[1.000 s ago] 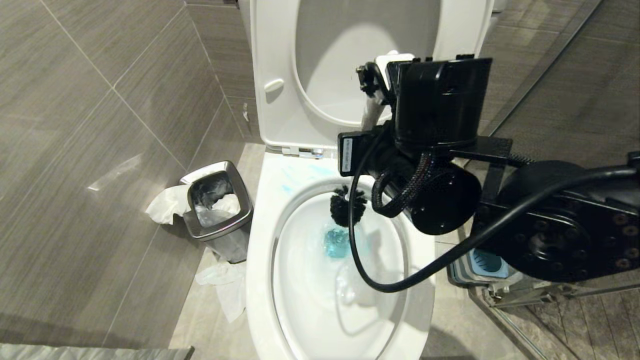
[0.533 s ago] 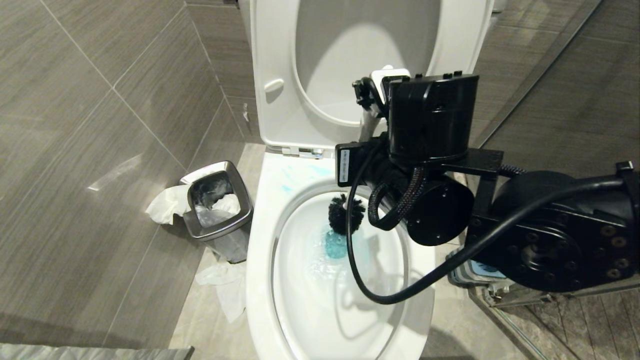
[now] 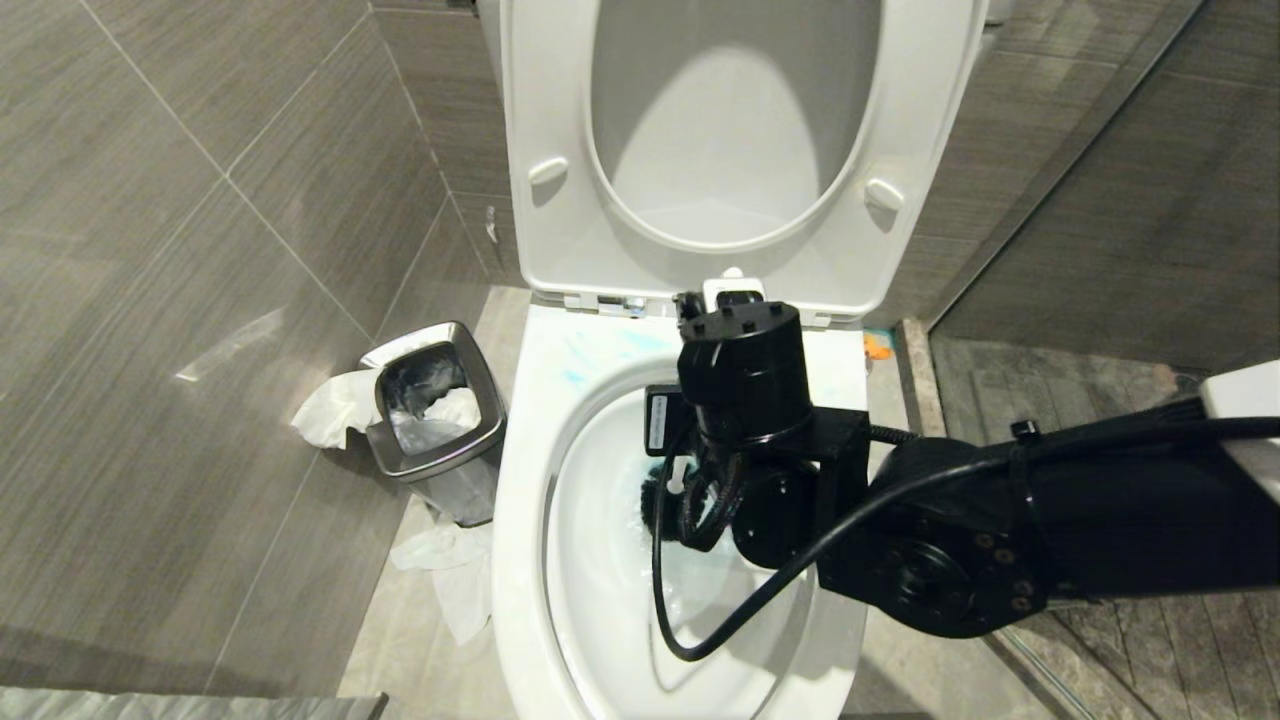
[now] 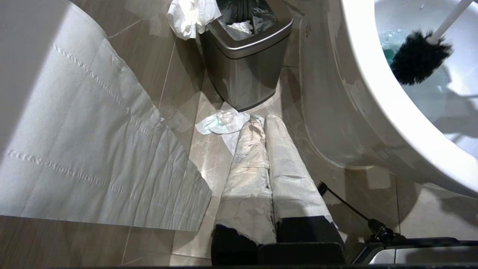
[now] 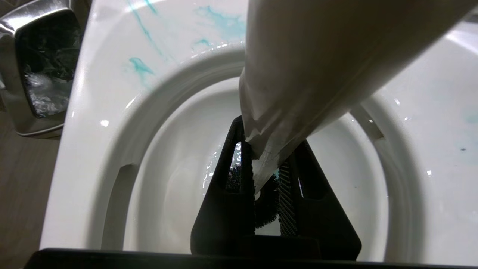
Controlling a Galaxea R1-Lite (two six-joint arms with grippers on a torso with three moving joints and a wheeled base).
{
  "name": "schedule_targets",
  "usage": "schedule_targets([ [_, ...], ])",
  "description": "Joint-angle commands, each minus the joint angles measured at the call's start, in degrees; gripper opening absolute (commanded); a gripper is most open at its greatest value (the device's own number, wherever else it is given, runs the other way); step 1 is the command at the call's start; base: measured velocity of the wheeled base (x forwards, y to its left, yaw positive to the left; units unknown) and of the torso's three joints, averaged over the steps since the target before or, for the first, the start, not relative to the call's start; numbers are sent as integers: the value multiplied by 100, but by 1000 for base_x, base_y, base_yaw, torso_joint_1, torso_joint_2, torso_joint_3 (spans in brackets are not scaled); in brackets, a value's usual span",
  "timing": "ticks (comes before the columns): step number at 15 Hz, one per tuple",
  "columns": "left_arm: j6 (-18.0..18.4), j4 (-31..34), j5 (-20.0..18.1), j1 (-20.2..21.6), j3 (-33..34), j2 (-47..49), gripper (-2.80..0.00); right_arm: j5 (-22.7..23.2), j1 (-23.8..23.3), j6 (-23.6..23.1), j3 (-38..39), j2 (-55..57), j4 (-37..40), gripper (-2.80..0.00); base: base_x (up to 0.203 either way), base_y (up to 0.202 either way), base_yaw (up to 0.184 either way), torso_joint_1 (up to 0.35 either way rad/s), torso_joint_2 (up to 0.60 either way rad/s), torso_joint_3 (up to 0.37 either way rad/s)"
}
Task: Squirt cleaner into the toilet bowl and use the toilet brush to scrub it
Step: Scrub the toilet bowl
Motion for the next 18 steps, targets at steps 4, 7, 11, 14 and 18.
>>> schedule_targets([
  [4, -9, 2, 0, 0, 9, 9, -280, -187, -2, -111, 172, 562, -680, -280, 0, 0, 0, 0, 0, 0],
  [7, -9, 2, 0, 0, 9, 9, -280, -205, 8, -187, 220, 190, -659, -280, 0, 0, 0, 0, 0, 0],
  [11, -9, 2, 0, 0, 9, 9, -280, -300, 10, -456, 747, -872, -580, -280, 0, 0, 0, 0, 0, 0],
  [14, -9, 2, 0, 0, 9, 9, -280, -353, 16, -505, 1309, -1468, -441, -280, 0, 0, 0, 0, 0, 0],
  [18, 9, 2, 0, 0, 9, 9, -280, -355, 16, -507, 1315, -1448, -434, -280, 0, 0, 0, 0, 0, 0],
])
